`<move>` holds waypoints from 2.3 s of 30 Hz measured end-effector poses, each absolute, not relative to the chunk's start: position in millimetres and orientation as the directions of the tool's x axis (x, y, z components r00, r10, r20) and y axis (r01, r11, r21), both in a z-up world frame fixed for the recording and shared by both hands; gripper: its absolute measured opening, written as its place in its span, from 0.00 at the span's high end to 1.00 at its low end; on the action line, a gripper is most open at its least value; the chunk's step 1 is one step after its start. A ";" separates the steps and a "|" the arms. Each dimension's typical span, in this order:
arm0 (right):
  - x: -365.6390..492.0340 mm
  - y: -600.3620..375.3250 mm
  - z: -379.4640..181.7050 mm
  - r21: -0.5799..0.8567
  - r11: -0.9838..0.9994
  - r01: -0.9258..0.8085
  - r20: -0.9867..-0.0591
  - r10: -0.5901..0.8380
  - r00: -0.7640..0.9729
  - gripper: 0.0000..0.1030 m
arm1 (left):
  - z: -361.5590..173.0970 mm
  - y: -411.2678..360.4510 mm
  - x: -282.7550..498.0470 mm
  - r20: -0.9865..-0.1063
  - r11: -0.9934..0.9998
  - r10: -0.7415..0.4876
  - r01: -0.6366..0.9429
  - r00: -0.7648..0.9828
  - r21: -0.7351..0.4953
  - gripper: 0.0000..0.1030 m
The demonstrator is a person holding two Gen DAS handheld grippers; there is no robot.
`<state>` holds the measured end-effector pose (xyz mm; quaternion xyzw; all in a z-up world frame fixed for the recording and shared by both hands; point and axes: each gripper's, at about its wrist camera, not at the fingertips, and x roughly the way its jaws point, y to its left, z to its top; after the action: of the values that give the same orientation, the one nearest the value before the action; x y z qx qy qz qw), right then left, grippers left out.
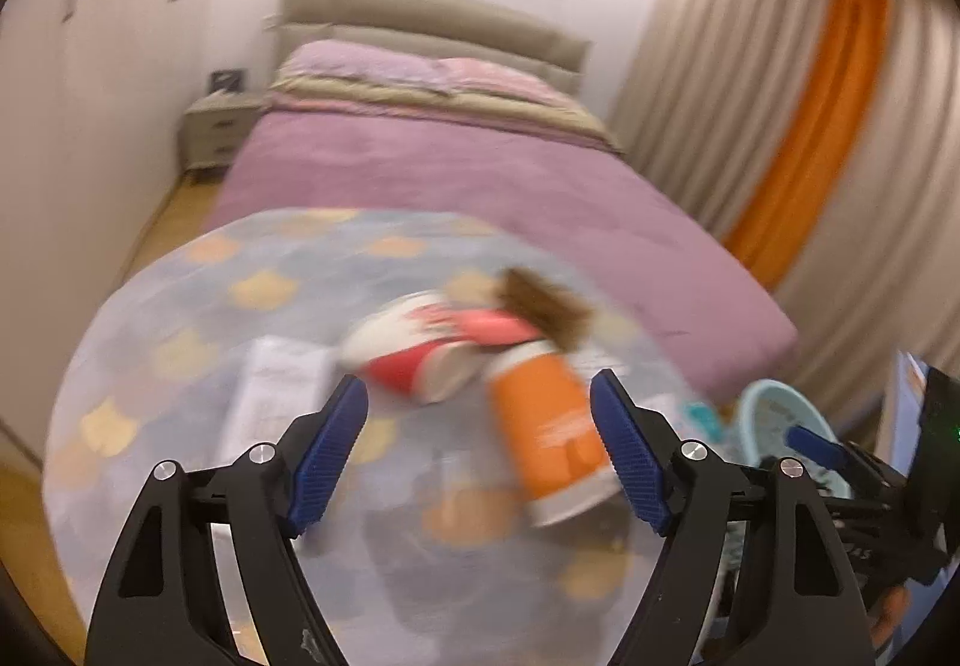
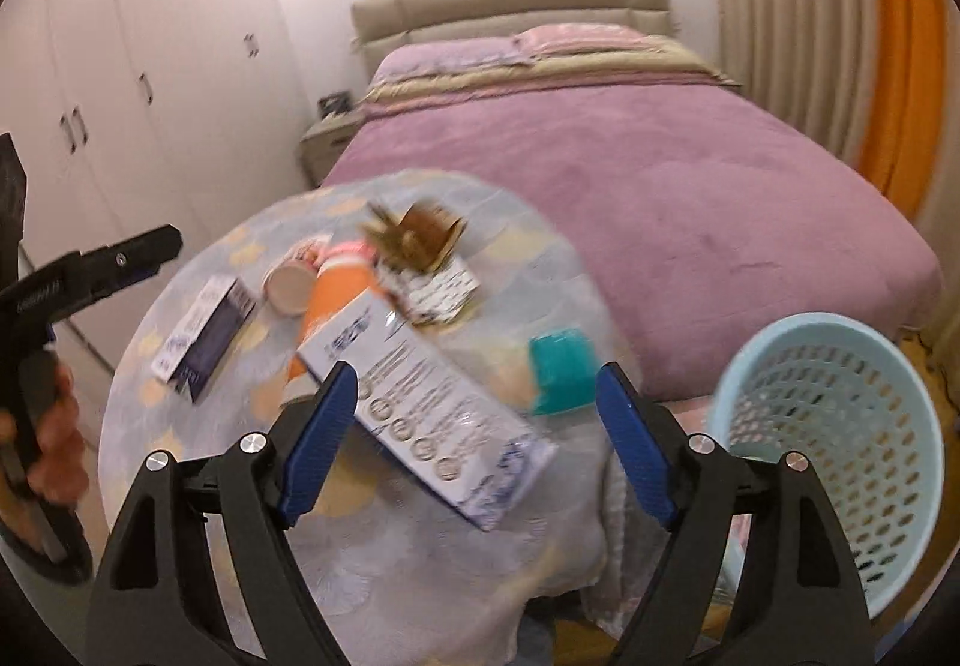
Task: Collect trash
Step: 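Move both open tools back over the table, then grasp a white milk carton with each tool and lift them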
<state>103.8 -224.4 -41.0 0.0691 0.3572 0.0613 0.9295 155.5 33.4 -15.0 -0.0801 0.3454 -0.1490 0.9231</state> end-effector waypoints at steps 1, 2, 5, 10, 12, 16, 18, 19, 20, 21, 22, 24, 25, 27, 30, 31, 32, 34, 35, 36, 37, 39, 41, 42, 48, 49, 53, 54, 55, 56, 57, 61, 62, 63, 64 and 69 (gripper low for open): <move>105.3 -219.1 -43.9 0.168 0.983 -0.071 -0.660 0.166 0.733 0.25 | -19.8 43.4 159.0 -0.625 0.949 -0.311 0.195 0.716 -0.249 0.24; 107.2 -216.9 -47.5 0.166 0.983 -0.077 -0.662 0.169 0.730 0.24 | -25.5 52.1 162.3 -0.641 0.954 -0.293 0.173 0.709 -0.244 0.22; 116.0 -214.1 -58.7 0.181 0.979 -0.092 -0.677 0.192 0.711 0.21 | -38.3 69.5 168.7 -0.667 0.965 -0.251 0.126 0.701 -0.231 0.22; 131.0 -212.0 -69.3 0.222 0.968 -0.116 -0.698 0.241 0.675 0.21 | -56.0 85.1 176.3 -0.693 0.977 -0.197 0.078 0.694 -0.201 0.22; 134.2 -211.2 -71.7 0.234 0.963 -0.131 -0.698 0.260 0.668 0.21 | -63.5 85.6 181.1 -0.703 0.977 -0.193 0.072 0.685 -0.199 0.22; 140.9 -211.9 -77.1 0.274 0.951 -0.145 -0.702 0.300 0.646 0.21 | -73.5 87.2 186.6 -0.718 0.980 -0.181 0.060 0.672 -0.191 0.22; 143.0 -211.5 -78.7 0.287 0.946 -0.152 -0.703 0.316 0.637 0.21 | -77.1 86.2 189.2 -0.725 0.979 -0.184 0.058 0.664 -0.194 0.22; 143.3 -211.2 -79.3 0.287 0.945 -0.156 -0.704 0.318 0.635 0.21 | -78.6 86.5 189.3 -0.728 0.980 -0.179 0.056 0.662 -0.191 0.22; 143.7 -209.8 -80.6 0.288 0.944 -0.163 -0.707 0.324 0.629 0.21 | -80.2 86.8 189.4 -0.732 0.981 -0.175 0.053 0.658 -0.187 0.22; 144.0 -209.2 -81.5 0.291 0.942 -0.169 -0.709 0.331 0.623 0.21 | -81.3 87.5 189.8 -0.735 0.981 -0.176 0.051 0.655 -0.189 0.22; 143.4 -208.5 -82.3 0.295 0.940 -0.174 -0.710 0.337 0.619 0.21 | -82.4 88.2 189.6 -0.737 0.980 -0.180 0.051 0.651 -0.193 0.24; 141.9 -207.5 -83.4 0.304 0.935 -0.181 -0.709 0.349 0.613 0.21 | -83.5 89.1 188.7 -0.741 0.980 -0.180 0.049 0.647 -0.194 0.24; 140.7 -207.7 -83.5 0.308 0.933 -0.184 -0.709 0.354 0.610 0.21 | -83.6 89.3 188.3 -0.741 0.980 -0.180 0.050 0.647 -0.195 0.24; 137.7 -207.4 -83.9 0.315 0.930 -0.190 -0.711 0.364 0.602 0.21 | -82.7 88.5 189.1 -0.742 0.979 -0.181 0.051 0.645 -0.195 0.24; 131.6 -202.8 -83.5 0.303 0.931 -0.204 -0.715 0.363 0.598 0.21 | -82.7 88.5 188.1 -0.744 0.980 -0.181 0.051 0.643 -0.194 0.25; 129.1 -200.7 -83.4 0.297 0.931 -0.211 -0.717 0.364 0.595 0.21 | -83.0 87.3 188.1 -0.744 0.980 -0.181 0.051 0.643 -0.194 0.25; 127.4 -198.3 -83.7 0.293 0.931 -0.218 -0.718 0.364 0.593 0.21 | -83.3 87.3 187.7 -0.744 0.980 -0.181 0.052 0.643 -0.194 0.25; 122.9 -191.6 -84.3 0.272 0.934 -0.232 -0.724 0.358 0.590 0.21 | -84.4 86.2 187.0 -0.746 0.980 -0.182 0.054 0.641 -0.192 0.26; 121.3 -188.2 -84.7 0.258 0.937 -0.235 -0.728 0.348 0.591 0.21 | -85.1 85.6 186.1 -0.747 0.980 -0.183 0.057 0.639 -0.192 0.27; 119.2 -183.7 -85.4 0.239 0.941 -0.240 -0.733 0.337 0.591 0.21 | -85.8 85.1 184.9 -0.748 0.979 -0.187 0.061 0.637 -0.193 0.27; 116.8 -178.7 -85.9 0.222 0.943 -0.247 -0.736 0.328 0.592 0.21 | -86.5 84.6 183.9 -0.749 0.979 -0.190 0.064 0.635 -0.194 0.28; 112.8 -172.3 -86.8 0.198 0.947 -0.253 -0.737 0.314 0.599 0.21 | -89.2 83.1 182.6 -0.754 0.979 -0.190 0.069 0.629 -0.189 0.29; 110.3 -166.3 -87.6 0.165 0.955 -0.247 -0.738 0.286 0.612 0.21 | -91.2 82.9 182.3 -0.758 0.980 -0.187 0.067 0.625 -0.187 0.30; 108.8 -162.6 -88.3 0.143 0.960 -0.242 -0.739 0.266 0.619 0.21 | -91.5 82.6 182.6 -0.759 0.980 -0.188 0.067 0.623 -0.188 0.30; 107.1 -154.3 -91.1 0.120 0.966 -0.229 -0.740 0.241 0.628 0.37 | -91.8 82.6 181.9 -0.763 0.981 -0.179 0.058 0.621 -0.183 0.37; 107.6 -154.2 -91.6 0.118 0.967 -0.225 -0.742 0.237 0.628 0.39 | -92.0 82.3 181.8 -0.765 0.982 -0.176 0.057 0.620 -0.179 0.39; 107.0 -154.1 -92.5 0.119 0.969 -0.215 -0.740 0.231 0.632 0.45 | -91.9 80.5 179.6 -0.769 0.986 -0.158 0.056 0.620 -0.157 0.51; 106.9 -154.3 -92.5 0.117 0.970 -0.211 -0.741 0.227 0.633 0.45 | -90.9 80.8 178.5 -0.766 0.985 -0.162 0.057 0.622 -0.163 0.51; 105.5 -153.1 -92.2 0.112 0.972 -0.208 -0.741 0.221 0.634 0.45 | -89.5 81.3 176.7 -0.760 0.983 -0.170 0.057 0.627 -0.172 0.51; 104.6 -152.6 -91.6 0.107 0.972 -0.209 -0.739 0.218 0.637 0.46 | -87.9 81.8 176.0 -0.754 0.982 -0.177 0.060 0.632 -0.180 0.51; 102.4 -152.1 -90.0 0.103 0.972 -0.211 -0.733 0.218 0.644 0.46 | -85.9 81.8 174.1 -0.747 0.981 -0.182 0.062 0.639 -0.186 0.51; 92.2 -153.8 -79.6 0.095 0.972 -0.216 -0.703 0.219 0.677 0.47 | -67.5 77.3 163.5 -0.706 0.972 -0.222 0.092 0.673 -0.218 0.52; 90.6 -155.3 -76.7 0.096 0.972 -0.216 -0.696 0.221 0.683 0.47 | -63.3 75.9 161.7 -0.695 0.969 -0.232 0.102 0.680 -0.223 0.52; 88.3 -157.9 -72.3 0.100 0.972 -0.215 -0.686 0.223 0.693 0.47 | -56.5 72.8 158.0 -0.681 0.967 -0.244 0.117 0.690 -0.228 0.52; 87.0 -159.8 -69.7 0.102 0.972 -0.213 -0.680 0.224 0.698 0.47 | -50.8 69.6 154.7 -0.669 0.964 -0.254 0.129 0.699 -0.231 0.52; 78.7 -173.9 -56.7 0.114 0.977 -0.182 -0.650 0.212 0.729 0.47 | -28.5 51.3 141.2 -0.623 0.951 -0.304 0.195 0.721 -0.238 0.52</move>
<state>78.7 -173.9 -56.7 0.0211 0.3522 0.1061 0.9297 141.2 51.3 -28.5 -0.0779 0.3481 -0.1349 0.9244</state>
